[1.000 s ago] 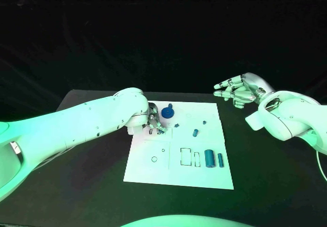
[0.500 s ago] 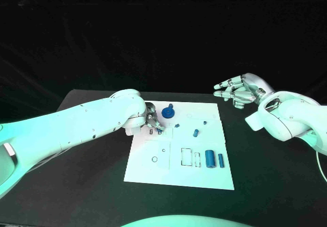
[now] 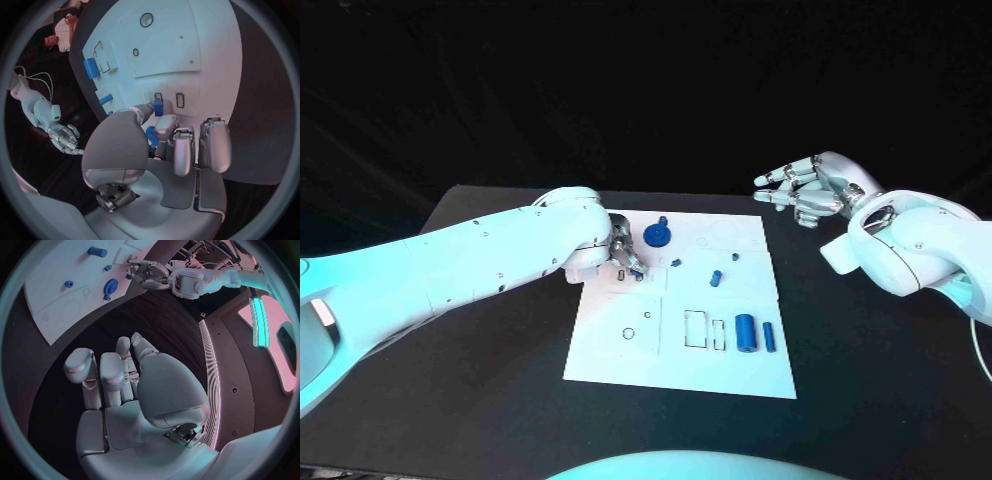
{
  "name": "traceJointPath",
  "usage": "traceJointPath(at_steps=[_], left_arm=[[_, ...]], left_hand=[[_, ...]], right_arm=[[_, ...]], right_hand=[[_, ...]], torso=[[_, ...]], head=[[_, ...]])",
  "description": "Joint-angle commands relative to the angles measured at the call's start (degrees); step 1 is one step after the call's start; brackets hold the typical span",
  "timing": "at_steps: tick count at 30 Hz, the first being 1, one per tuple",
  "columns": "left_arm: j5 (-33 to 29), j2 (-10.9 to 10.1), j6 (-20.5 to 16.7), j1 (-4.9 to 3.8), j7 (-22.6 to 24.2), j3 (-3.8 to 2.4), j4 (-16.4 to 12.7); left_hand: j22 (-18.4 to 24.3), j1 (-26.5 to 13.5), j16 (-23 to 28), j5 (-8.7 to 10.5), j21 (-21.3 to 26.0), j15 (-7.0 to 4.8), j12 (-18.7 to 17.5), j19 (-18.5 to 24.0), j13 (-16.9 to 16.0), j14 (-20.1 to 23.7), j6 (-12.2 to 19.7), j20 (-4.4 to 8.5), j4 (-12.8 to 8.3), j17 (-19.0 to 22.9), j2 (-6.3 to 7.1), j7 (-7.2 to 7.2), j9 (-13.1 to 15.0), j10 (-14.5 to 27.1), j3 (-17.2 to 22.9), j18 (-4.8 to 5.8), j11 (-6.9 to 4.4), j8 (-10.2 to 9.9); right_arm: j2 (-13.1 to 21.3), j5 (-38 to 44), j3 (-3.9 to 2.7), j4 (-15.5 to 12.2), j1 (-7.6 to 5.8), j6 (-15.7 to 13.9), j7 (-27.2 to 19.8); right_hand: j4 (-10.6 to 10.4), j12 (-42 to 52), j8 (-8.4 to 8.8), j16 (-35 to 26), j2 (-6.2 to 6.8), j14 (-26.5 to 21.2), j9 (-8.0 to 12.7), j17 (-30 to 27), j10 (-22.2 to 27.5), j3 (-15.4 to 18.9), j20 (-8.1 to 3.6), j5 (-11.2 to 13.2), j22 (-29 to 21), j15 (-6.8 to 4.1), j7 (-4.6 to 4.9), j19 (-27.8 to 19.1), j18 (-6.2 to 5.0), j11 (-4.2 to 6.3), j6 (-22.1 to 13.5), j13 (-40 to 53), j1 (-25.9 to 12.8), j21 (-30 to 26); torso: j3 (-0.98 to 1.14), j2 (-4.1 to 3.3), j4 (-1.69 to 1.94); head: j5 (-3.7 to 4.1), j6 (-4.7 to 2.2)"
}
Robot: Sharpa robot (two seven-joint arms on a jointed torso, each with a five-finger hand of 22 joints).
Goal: Assemble the parts on the task board
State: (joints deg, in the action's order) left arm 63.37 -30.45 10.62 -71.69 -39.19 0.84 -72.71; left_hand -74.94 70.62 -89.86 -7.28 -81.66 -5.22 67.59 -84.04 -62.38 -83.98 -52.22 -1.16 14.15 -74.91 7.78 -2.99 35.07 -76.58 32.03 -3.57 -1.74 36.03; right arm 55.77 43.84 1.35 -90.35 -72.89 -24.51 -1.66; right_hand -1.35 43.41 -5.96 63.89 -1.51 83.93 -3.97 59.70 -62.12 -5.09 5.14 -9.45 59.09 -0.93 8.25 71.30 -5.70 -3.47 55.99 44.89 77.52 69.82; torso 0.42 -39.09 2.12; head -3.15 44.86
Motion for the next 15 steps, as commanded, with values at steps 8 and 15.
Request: traceJointPath(at_steps=[8,15], left_arm=[[1.7,0.1,4.5,0.21,-0.7,0.09,-0.1],[1.3,0.0,5.5,0.22,-0.7,0.09,-0.1]], left_hand=[[-5.3,-0.6,-0.1,-0.21,-0.4,0.19,-0.3,-1.3,0.1,-6.0,-0.2,-0.07,-10.4,-15.1,-0.01,0.48,0.0,-0.2,10.3,0.94,0.01,0.2],[-5.4,-1.0,-0.1,-0.15,-0.5,0.23,-0.4,-1.3,0.2,-6.0,-0.3,-0.08,-10.5,-15.1,0.03,0.47,-0.1,-0.2,10.3,0.97,0.04,0.1]], right_arm=[[-0.2,0.1,0.00,0.0,0.09,0.9,-0.5],[-0.1,0.1,0.00,0.0,0.11,1.0,-0.6]], right_hand=[[-0.1,-0.2,-0.28,-0.2,0.08,-0.2,0.0,0.0,0.5,-0.1,0.00,-0.2,0.0,-0.09,0.35,-0.2,-1.16,0.08,0.1,-0.1,0.0,-0.3],[-0.1,-0.2,-0.29,-0.2,0.10,-0.2,0.0,0.0,0.5,-0.1,0.01,-0.3,-0.2,-0.08,0.36,-0.3,-1.18,0.06,0.1,-0.2,-0.1,-0.4]], torso=[[0.06,-0.03,-0.15],[0.07,-0.01,-0.04]], head=[[-0.10,0.24],[-0.03,0.45]])
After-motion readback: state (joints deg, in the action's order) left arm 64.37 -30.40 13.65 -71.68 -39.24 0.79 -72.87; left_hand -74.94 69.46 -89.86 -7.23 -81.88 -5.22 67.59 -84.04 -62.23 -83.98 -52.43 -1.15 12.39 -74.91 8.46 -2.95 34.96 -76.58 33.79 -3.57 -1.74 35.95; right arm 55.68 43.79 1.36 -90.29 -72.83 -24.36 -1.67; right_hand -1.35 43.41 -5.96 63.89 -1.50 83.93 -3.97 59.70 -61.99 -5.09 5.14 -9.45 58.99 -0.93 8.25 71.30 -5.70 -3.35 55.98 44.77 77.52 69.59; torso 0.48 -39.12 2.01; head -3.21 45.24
